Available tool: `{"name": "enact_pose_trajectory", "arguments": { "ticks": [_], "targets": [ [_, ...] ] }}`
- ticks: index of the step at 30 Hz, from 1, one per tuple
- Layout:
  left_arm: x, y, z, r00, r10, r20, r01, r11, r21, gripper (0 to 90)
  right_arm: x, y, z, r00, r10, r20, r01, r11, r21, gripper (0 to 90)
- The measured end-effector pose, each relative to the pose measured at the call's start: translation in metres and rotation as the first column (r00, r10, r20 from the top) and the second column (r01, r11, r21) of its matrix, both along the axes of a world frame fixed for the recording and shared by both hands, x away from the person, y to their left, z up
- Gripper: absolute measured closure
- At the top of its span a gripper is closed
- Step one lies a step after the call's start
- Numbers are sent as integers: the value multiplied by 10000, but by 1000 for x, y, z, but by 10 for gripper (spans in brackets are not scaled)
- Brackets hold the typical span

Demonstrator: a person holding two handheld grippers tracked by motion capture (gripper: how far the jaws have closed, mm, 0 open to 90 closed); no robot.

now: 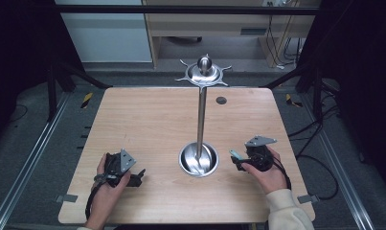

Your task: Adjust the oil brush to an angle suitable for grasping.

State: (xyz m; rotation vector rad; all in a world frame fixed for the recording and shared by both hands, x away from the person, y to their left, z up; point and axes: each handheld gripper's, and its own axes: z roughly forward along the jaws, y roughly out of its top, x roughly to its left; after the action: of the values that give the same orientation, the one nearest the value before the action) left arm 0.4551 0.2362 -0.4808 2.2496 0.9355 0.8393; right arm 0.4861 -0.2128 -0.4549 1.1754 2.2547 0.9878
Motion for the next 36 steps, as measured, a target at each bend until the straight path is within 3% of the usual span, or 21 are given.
{"name": "enact_pose_trajectory", "arguments": {
  "ticks": [5,12,20,33,36],
  "targets": [
    [-1,-1,0,10000,-42,22,42,10000,33,28,-3,12,3,9991,405,140,-403,9990,-172,390],
    [0,-3,-1,9999,-94,-37,94,9999,139,28,3,24,-3,9952,973,22,-969,9924,-758,685],
    [0,-4,-2,10000,-88,4,88,9999,115,29,20,28,-9,9967,783,-193,-801,9896,-1196,894],
    [0,-5,-1,9998,-187,-35,188,9995,248,29,30,19,-22,9953,342,-906,-484,9860,-1597,900],
    [0,-5,-1,9998,-201,-35,202,9995,247,29,29,20,-21,9953,479,-842,-598,9875,-1459,900]
  ]
}}
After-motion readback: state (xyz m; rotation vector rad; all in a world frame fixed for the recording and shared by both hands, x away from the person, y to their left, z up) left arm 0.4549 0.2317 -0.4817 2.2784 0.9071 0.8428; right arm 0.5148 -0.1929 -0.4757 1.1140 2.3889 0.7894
